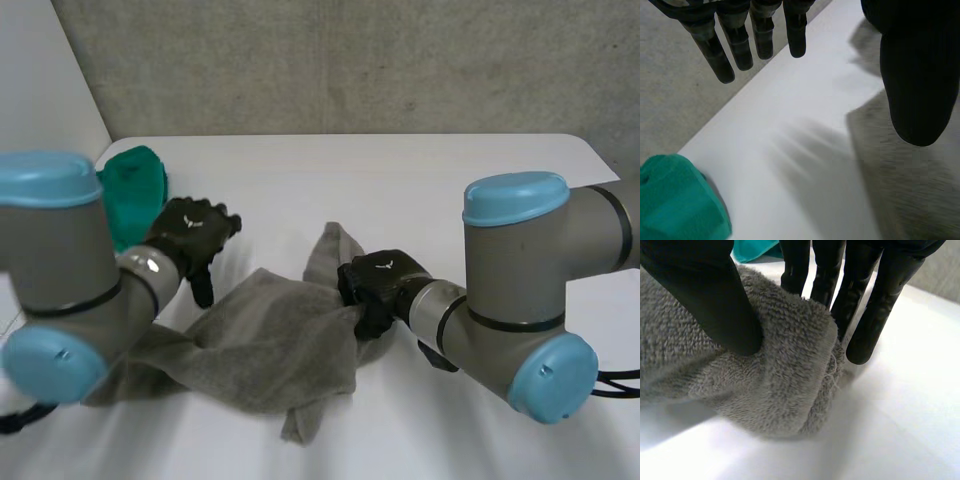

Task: Fold the laundry.

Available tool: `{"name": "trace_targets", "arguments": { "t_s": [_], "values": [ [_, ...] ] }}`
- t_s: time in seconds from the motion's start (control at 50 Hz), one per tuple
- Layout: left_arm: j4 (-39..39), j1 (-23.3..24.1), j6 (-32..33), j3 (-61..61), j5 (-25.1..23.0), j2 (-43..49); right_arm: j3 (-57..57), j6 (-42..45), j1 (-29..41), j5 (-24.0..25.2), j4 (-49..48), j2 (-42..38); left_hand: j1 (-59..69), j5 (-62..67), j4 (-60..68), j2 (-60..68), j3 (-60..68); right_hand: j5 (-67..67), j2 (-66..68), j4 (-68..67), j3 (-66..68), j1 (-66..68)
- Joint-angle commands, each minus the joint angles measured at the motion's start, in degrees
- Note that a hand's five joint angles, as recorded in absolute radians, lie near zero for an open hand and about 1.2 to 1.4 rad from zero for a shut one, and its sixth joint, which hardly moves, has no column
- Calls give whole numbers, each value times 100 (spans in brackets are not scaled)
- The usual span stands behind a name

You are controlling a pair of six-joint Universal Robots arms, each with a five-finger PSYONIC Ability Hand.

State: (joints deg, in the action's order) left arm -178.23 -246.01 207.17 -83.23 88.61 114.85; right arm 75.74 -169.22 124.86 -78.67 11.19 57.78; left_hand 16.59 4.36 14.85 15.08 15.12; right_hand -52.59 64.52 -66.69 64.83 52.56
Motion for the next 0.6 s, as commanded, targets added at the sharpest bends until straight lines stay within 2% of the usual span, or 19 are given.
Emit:
{"name": "trace_targets", "arguments": {
  "t_s": [0.02, 0.1, 0.24, 0.4, 0.44, 0.46, 0.5, 0.52, 0.58, 0.6],
  "values": [
    [-10, 35, -1, 965, -264, 1169, 538, 741, 187, -44, -521, 532, -184, 40, -10, -33, -36, -1741, 1548, -1331, 1517, 2744],
    [61, 71, -1, 1133, -625, 1487, 749, 1022, 293, -52, -723, 699, -150, 73, 24, 1, -2, -1741, 1548, -1331, 1517, 2744],
    [166, 220, -28, 1142, -1135, 1523, 899, 1295, 425, -184, -838, 796, -134, 90, 40, 18, 14, -1679, 1486, -1270, 1456, 2682],
    [166, 335, -10, 1177, -1320, 1584, 907, 1339, 460, -237, -873, 831, 874, 1098, 1048, 1025, 1022, -1679, 1486, -1270, 1456, 2682],
    [158, 335, -1, 1204, -1320, 1637, 907, 1339, 451, -237, -873, 840, 1929, 2153, 2103, 2080, 2077, -1679, 1486, -1270, 1456, 2682],
    [157, 343, -1, 1265, -1303, 1707, 907, 1339, 451, -237, -873, 849, 3334, 3558, 3508, 3486, 3482, -1663, 1470, -1253, 1439, 2666],
    [166, 370, -1, 1353, -1250, 1760, 899, 1339, 443, -255, -882, 893, 4957, 5180, 5131, 5108, 5105, -1612, 1419, -1203, 1389, 2616],
    [175, 396, -1, 1449, -1215, 1786, 899, 1339, 434, -255, -873, 902, 6327, 6550, 6501, 6478, 6475, -1545, 1352, -1136, 1322, 2549],
    [166, 396, -36, 1555, -961, 1752, 846, 1348, 381, -237, -812, 902, 6341, 6564, 6515, 6492, 6488, -438, 245, -29, 215, 1441],
    [166, 405, -36, 1581, -881, 1743, 794, 1339, 372, -246, -750, 902, 6341, 6564, 6515, 6492, 6488, 1231, -1424, 1640, -1454, -228]
  ]
}}
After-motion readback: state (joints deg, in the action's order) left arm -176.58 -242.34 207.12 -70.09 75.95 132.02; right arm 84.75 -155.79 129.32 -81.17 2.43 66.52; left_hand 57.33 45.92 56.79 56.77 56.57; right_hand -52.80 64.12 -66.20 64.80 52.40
